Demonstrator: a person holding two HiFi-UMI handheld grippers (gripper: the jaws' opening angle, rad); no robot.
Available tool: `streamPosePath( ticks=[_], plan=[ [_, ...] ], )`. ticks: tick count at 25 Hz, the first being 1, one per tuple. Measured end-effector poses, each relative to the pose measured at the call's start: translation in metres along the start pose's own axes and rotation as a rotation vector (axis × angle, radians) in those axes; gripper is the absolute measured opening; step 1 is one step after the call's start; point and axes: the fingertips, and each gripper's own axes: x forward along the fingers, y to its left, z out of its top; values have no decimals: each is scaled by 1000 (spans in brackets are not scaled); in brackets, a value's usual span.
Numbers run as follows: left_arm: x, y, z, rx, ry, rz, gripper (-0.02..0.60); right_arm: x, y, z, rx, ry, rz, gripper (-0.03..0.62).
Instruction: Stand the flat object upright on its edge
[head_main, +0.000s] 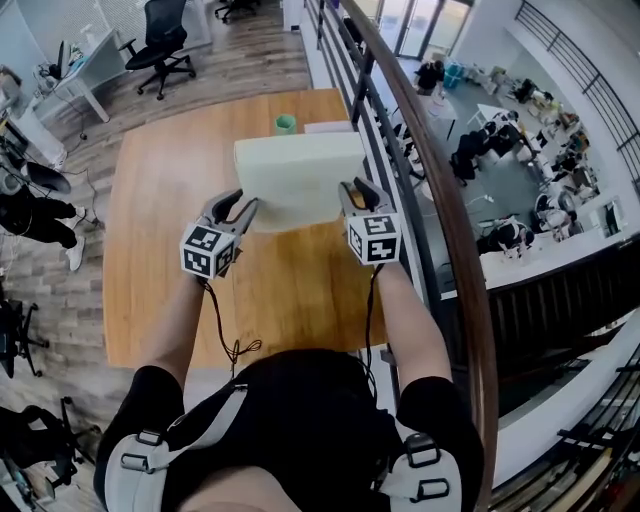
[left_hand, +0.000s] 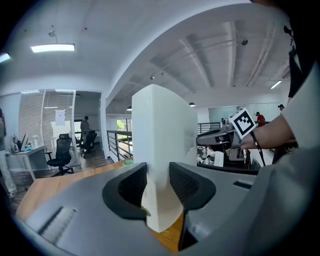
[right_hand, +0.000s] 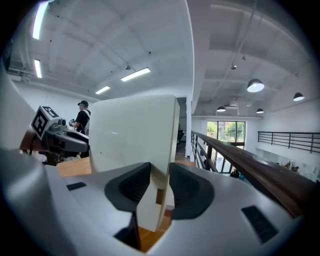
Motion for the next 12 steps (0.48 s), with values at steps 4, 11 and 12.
streamPosePath(
  ticks=[4, 11, 12],
  plan=[
    [19, -3, -20, 2, 52, 2, 145, 7, -11, -17, -29, 31, -12, 124],
    [31, -7, -65, -47, 126, 1, 138, 17, -9, -50, -38, 32, -19, 123],
    [32, -4, -66, -55, 133, 0, 138, 19, -9, -49, -28, 34, -20, 123]
  ],
)
